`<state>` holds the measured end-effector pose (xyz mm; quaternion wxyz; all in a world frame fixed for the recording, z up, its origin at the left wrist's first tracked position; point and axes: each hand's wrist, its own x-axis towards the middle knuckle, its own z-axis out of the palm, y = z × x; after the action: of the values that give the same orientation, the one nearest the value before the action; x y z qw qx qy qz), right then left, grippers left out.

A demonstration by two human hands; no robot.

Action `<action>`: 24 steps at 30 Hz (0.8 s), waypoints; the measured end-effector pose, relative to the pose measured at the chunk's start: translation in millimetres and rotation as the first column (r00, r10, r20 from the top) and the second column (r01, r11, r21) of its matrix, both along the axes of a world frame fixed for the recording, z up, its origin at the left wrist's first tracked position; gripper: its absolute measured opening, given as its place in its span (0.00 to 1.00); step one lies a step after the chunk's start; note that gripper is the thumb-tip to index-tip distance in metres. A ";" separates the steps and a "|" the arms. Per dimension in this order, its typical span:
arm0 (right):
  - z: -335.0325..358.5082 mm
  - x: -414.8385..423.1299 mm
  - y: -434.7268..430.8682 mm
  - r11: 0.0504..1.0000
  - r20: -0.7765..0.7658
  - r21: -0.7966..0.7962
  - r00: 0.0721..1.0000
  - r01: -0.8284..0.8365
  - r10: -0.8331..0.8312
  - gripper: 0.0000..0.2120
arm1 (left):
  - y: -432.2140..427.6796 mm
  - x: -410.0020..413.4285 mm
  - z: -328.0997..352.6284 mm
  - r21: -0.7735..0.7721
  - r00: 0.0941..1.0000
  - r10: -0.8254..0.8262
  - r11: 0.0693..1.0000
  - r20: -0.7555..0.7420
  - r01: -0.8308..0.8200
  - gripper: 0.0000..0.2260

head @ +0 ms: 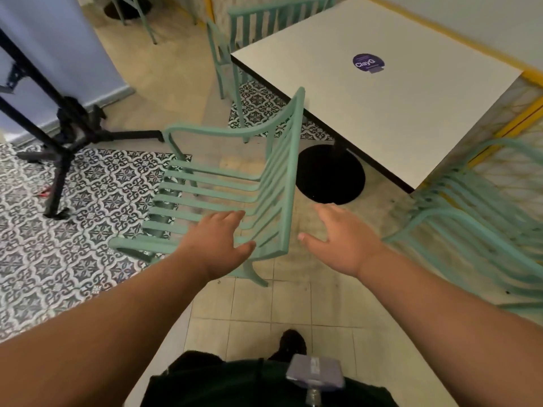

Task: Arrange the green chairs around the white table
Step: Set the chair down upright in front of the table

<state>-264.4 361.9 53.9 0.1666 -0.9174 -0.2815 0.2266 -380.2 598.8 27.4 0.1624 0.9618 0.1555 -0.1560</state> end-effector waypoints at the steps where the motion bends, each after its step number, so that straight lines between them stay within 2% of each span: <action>1: -0.8 0.4 6.6 1.000 -0.010 0.008 1.000 0.013 -0.012 0.39 | 2.6 3.5 -3.0 -0.007 1.000 -0.012 1.000 -0.001 0.012 0.36; 6: -4.5 -4.6 37.6 0.995 -0.008 0.053 0.997 0.080 -0.079 0.30 | 26.4 19.9 -22.3 -0.020 0.994 -0.109 0.994 -0.014 0.108 0.35; 9: -11.7 -16.2 57.2 0.981 0.012 0.090 0.984 0.174 -0.176 0.28 | 50.1 30.5 -42.5 -0.040 0.983 -0.184 0.982 -0.016 0.183 0.35; 15: -55.7 -37.8 114.1 0.928 0.031 0.129 0.934 0.349 -0.356 0.20 | 90.6 8.4 -90.2 -0.084 0.948 -0.287 0.957 -0.136 0.278 0.34; 18: -76.2 -42.6 131.9 0.893 0.085 0.035 0.889 0.448 -0.450 0.23 | 102.9 2.6 -122.0 -0.118 0.939 -0.292 0.954 -0.179 0.275 0.33; 24: -93.3 -37.1 134.8 0.871 0.213 -0.084 0.863 0.483 -0.458 0.31 | 91.8 16.1 -179.9 -0.115 0.935 -0.229 0.972 -0.269 0.205 0.31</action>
<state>-301.5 496.7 -39.4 0.1275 -0.9845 -0.0470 0.1106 -364.1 690.6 -152.4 0.1614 0.9334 0.0632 -0.3143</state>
